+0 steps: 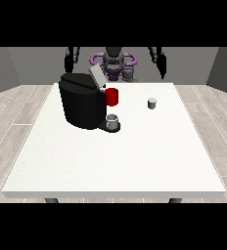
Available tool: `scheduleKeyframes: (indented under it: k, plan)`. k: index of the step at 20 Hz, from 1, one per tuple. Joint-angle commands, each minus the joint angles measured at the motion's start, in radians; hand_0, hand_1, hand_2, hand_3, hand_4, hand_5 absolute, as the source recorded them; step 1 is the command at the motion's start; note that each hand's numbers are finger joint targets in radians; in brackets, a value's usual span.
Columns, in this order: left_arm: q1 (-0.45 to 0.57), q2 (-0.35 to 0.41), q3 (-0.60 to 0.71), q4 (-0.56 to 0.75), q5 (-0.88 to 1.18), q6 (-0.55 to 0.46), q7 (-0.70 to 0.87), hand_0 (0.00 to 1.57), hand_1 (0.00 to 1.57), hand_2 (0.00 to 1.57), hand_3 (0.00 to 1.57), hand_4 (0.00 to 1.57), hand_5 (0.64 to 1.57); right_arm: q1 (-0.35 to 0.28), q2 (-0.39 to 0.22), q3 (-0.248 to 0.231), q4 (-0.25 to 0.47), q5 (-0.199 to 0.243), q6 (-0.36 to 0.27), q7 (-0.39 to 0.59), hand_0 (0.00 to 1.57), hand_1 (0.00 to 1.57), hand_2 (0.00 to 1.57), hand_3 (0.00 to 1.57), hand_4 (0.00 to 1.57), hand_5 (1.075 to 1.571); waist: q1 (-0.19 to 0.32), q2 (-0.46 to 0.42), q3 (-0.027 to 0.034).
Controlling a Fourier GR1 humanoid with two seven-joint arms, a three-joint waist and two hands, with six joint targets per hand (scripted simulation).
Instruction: Insert the coffee pod into the coffee machine and close the lid
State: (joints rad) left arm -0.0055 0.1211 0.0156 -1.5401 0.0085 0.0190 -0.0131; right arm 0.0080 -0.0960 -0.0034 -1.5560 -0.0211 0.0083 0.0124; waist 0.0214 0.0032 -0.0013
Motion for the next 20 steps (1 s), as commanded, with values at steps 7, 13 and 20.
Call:
scheduleKeyframes:
  k: [7, 13, 20]
  plan:
    - [0.088, 0.025, -0.018, -0.043, 0.033, -0.132, -0.161, 0.00, 0.00, 0.00, 0.00, 0.24, 1.571, 0.012, 0.052, -0.099, 0.047, 0.016, -0.129, -0.101, 0.00, 0.00, 0.00, 0.00, 0.13, 1.571, 0.003, -0.054, 0.0017]
    - [-0.037, 0.120, 0.028, 0.031, -0.070, -0.118, -0.162, 0.00, 0.00, 0.00, 0.00, 0.00, 1.571, -0.039, 0.067, -0.087, 0.047, -0.026, -0.091, -0.156, 0.00, 0.00, 0.00, 0.00, 0.22, 1.571, -0.053, 0.016, 0.0015]
    - [-0.170, 0.217, 0.138, 0.212, -0.008, -0.205, -0.056, 0.00, 0.00, 0.00, 0.00, 0.00, 1.571, -0.008, 0.095, 0.018, -0.012, 0.003, -0.137, -0.134, 0.00, 0.00, 0.00, 0.00, 0.13, 1.571, -0.126, 0.049, 0.0011]
